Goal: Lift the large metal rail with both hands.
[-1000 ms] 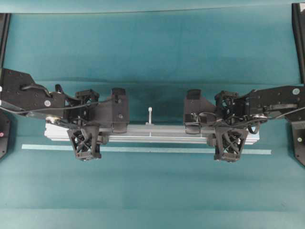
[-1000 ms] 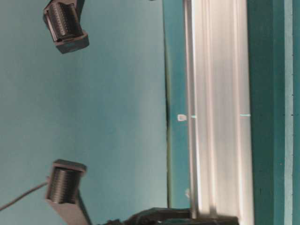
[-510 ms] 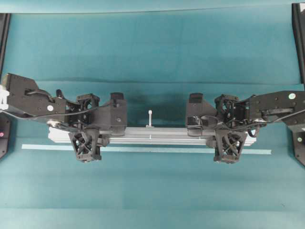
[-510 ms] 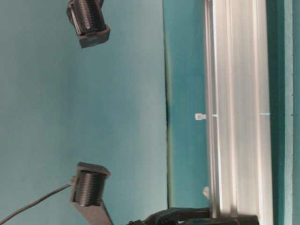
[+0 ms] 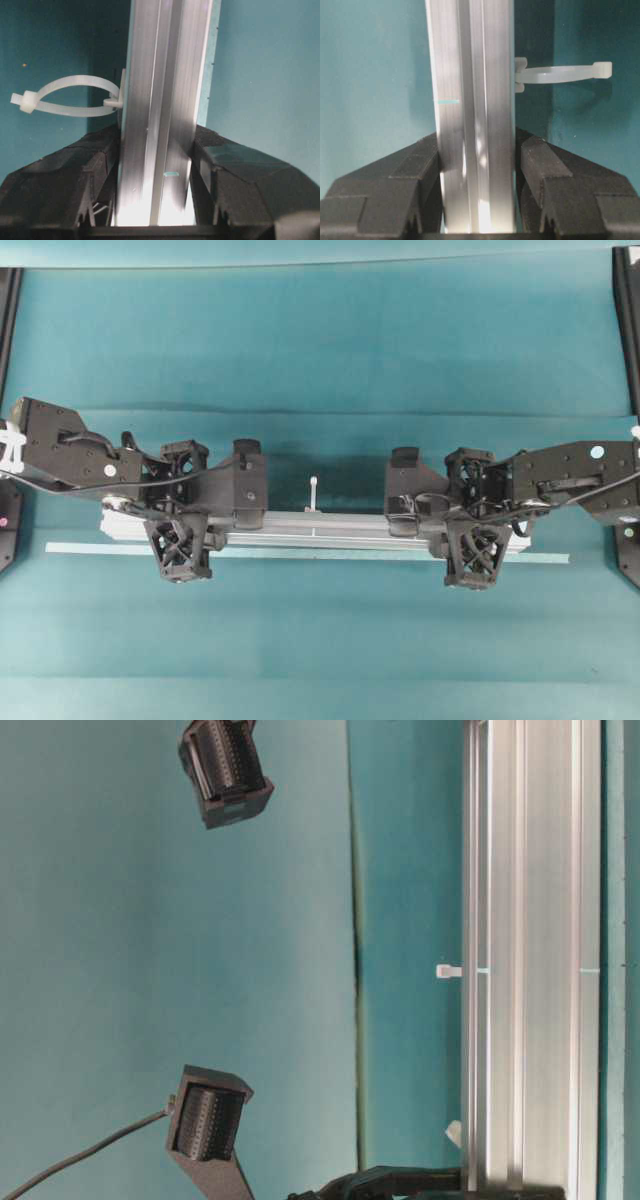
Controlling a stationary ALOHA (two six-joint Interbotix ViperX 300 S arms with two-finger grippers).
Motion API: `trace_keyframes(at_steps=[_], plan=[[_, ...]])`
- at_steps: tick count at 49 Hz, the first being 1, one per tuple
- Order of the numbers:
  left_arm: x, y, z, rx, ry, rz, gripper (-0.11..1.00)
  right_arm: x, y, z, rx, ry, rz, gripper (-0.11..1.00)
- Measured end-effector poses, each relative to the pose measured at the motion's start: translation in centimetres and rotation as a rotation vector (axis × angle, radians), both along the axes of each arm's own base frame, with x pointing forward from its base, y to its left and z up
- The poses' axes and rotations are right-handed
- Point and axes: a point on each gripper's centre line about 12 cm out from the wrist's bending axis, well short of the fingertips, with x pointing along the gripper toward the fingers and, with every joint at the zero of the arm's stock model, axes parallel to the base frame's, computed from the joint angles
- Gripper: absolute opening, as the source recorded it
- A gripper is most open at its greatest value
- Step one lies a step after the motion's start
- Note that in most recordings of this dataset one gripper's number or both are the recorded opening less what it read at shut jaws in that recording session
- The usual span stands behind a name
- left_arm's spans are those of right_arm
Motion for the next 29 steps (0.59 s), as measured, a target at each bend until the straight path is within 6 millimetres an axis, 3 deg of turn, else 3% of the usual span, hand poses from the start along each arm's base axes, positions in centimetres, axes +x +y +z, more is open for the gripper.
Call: trace_keyframes(at_steps=[29], plan=[[0.43,-0.05,-0.08,-0.005,-0.016,0.014,0.37,-0.2,-0.07,-0.28,-0.003,-0.008,-0.002,0.4]])
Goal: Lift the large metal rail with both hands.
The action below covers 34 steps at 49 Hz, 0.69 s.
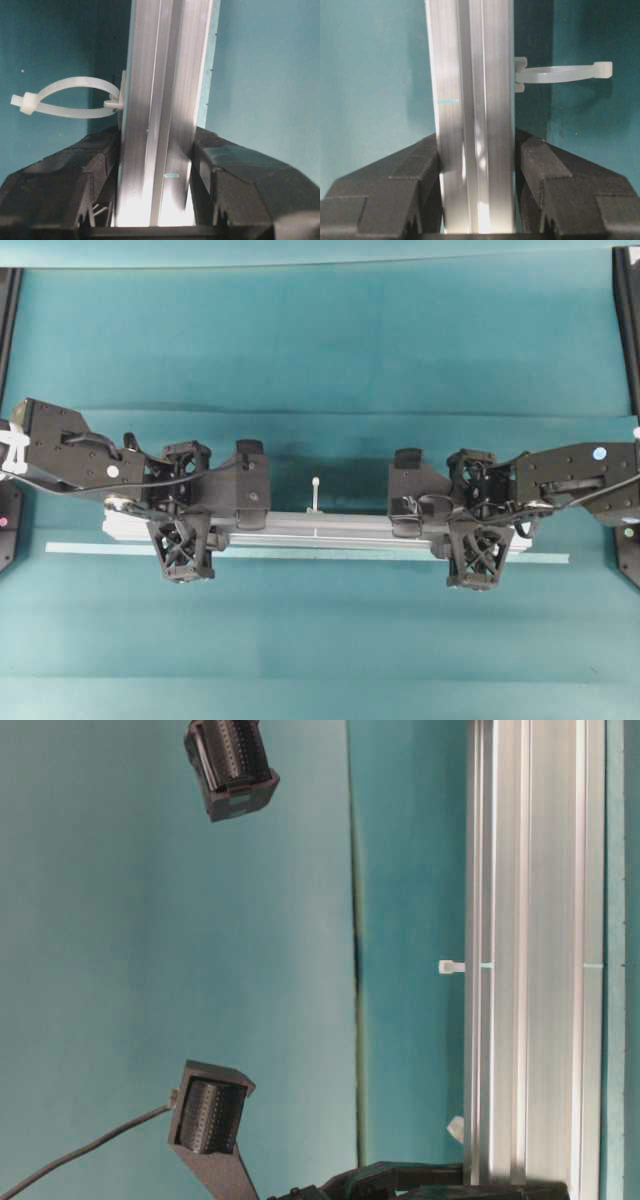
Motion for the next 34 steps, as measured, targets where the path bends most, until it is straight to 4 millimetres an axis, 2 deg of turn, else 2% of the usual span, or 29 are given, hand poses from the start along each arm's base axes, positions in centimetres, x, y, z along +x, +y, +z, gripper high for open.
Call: trace_keyframes(at_steps=[34], plan=[[0.35,-0.52,0.14,-0.006,-0.002,0.011,0.37,-0.05,-0.54,-0.02,-0.021,0.003,0.008,0.4]])
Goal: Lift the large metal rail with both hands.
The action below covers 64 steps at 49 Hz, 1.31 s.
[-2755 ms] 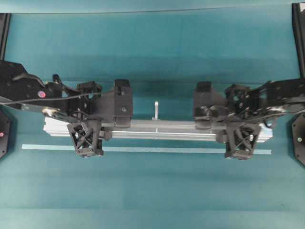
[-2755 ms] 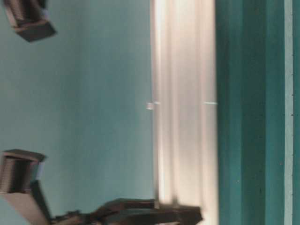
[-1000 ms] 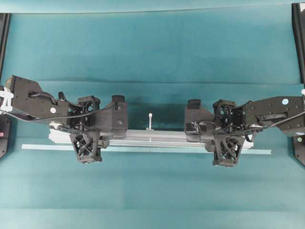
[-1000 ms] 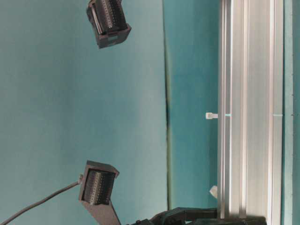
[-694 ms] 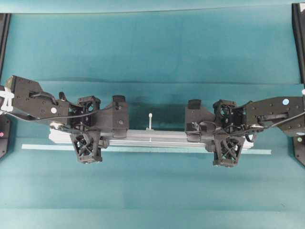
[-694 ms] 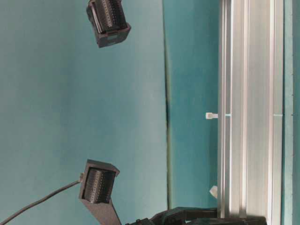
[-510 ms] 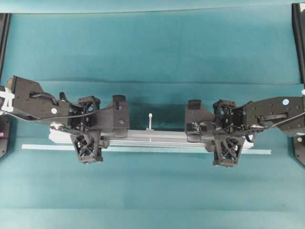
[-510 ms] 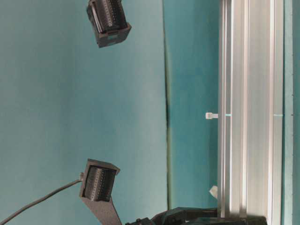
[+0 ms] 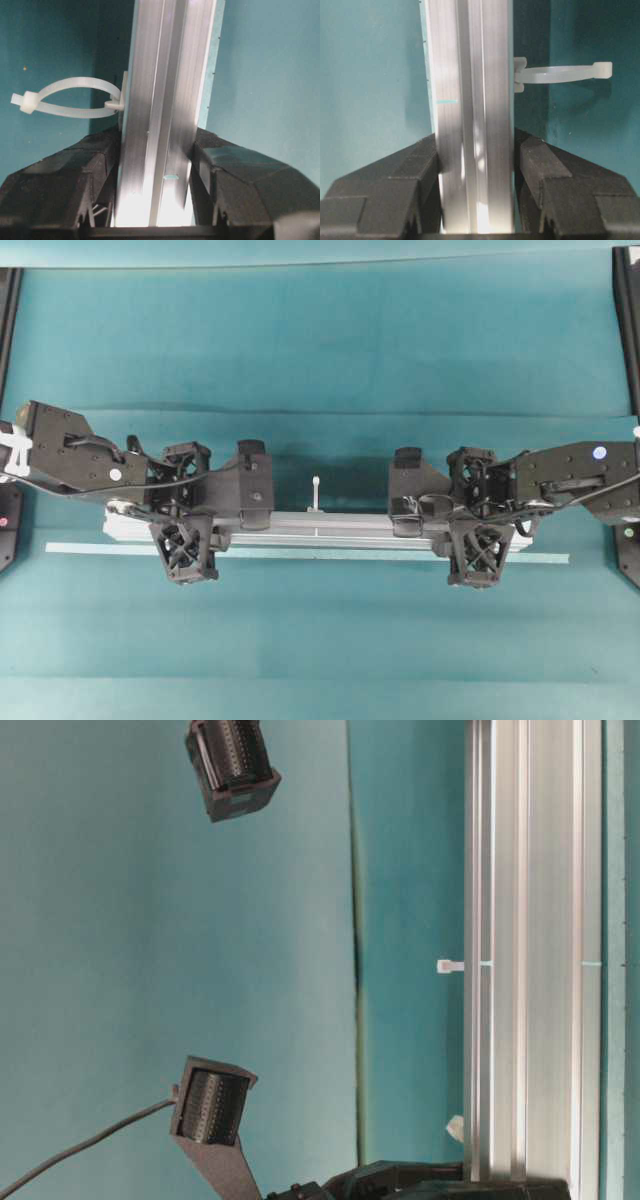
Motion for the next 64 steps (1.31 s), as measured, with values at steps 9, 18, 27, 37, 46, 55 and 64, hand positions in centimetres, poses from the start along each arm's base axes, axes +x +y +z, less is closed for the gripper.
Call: trace_keyframes(at_steps=[9,18,27,37,46,55,64], plan=[[0.09,-0.05,-0.07,-0.001,0.001,0.001,0.37,-0.01,0.01,-0.03,0.001,-0.002,-0.001,0.4],[0.2,-0.06,-0.01,0.0,-0.012,-0.003,0.37,0.02,0.04,-0.02,0.0,-0.005,0.0,0.4],[0.09,-0.06,-0.12,0.0,-0.031,-0.005,0.37,0.0,0.03,-0.07,0.004,-0.002,-0.006,0.4],[-0.19,-0.07,-0.25,-0.001,-0.038,-0.006,0.37,0.01,0.08,-0.02,0.01,-0.003,-0.01,0.4],[-0.25,-0.12,-0.24,-0.001,-0.044,-0.007,0.37,-0.28,-0.02,-0.23,0.014,0.012,-0.024,0.68],[-0.38,-0.12,-0.35,-0.002,-0.055,-0.005,0.37,-0.65,-0.46,-0.73,0.02,0.034,-0.065,0.94],[-0.68,-0.12,-0.45,-0.012,-0.055,0.021,0.37,-0.62,-0.47,-0.72,0.022,0.032,-0.072,0.93]])
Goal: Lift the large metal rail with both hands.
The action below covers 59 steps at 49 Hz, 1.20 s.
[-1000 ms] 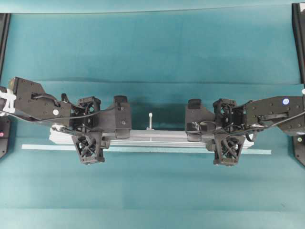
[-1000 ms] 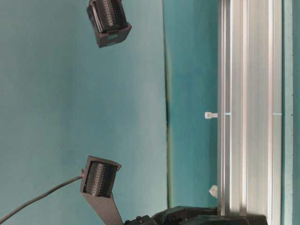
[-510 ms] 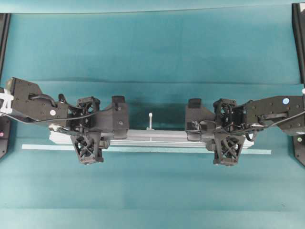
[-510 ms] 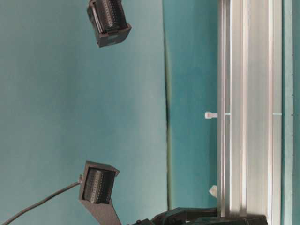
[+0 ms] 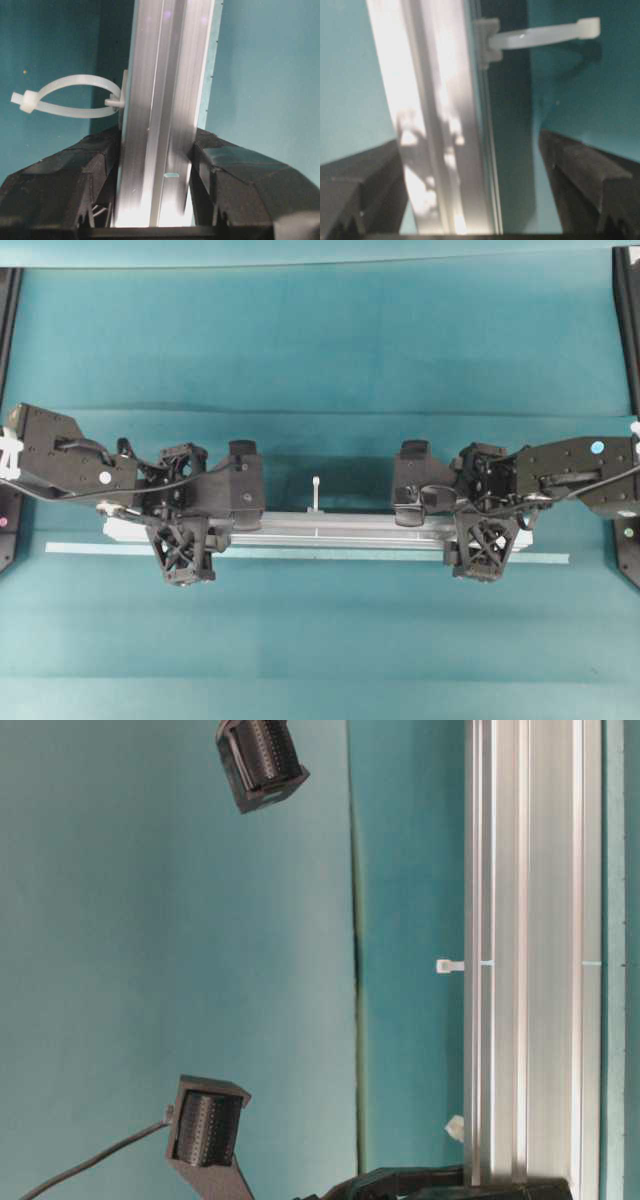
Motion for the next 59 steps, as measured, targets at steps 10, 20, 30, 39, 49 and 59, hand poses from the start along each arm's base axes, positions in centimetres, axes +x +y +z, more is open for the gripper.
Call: trace_keyframes(at_steps=[10,20,30,39,49,59], plan=[[-0.2,-0.1,-0.1,-0.009,-0.012,0.02,0.47,0.0,0.1,0.0,0.0,-0.001,0.002,0.93],[-1.1,-0.6,-0.9,-0.028,0.021,0.051,0.97,0.3,0.0,0.8,-0.002,-0.038,-0.001,0.93],[-1.1,-0.6,-0.2,-0.032,0.0,0.056,0.98,0.5,0.0,3.1,-0.005,-0.124,-0.003,0.93],[-1.3,-0.6,3.0,-0.035,-0.103,0.049,0.98,0.3,0.0,6.6,-0.009,-0.237,-0.004,0.93],[-2.6,-0.5,6.9,-0.042,-0.23,0.047,0.98,-0.9,-0.2,10.9,-0.018,-0.387,-0.01,0.93],[-4.6,-0.5,10.0,-0.044,-0.342,0.038,0.98,-2.8,-0.4,13.6,-0.033,-0.507,-0.015,0.93]])
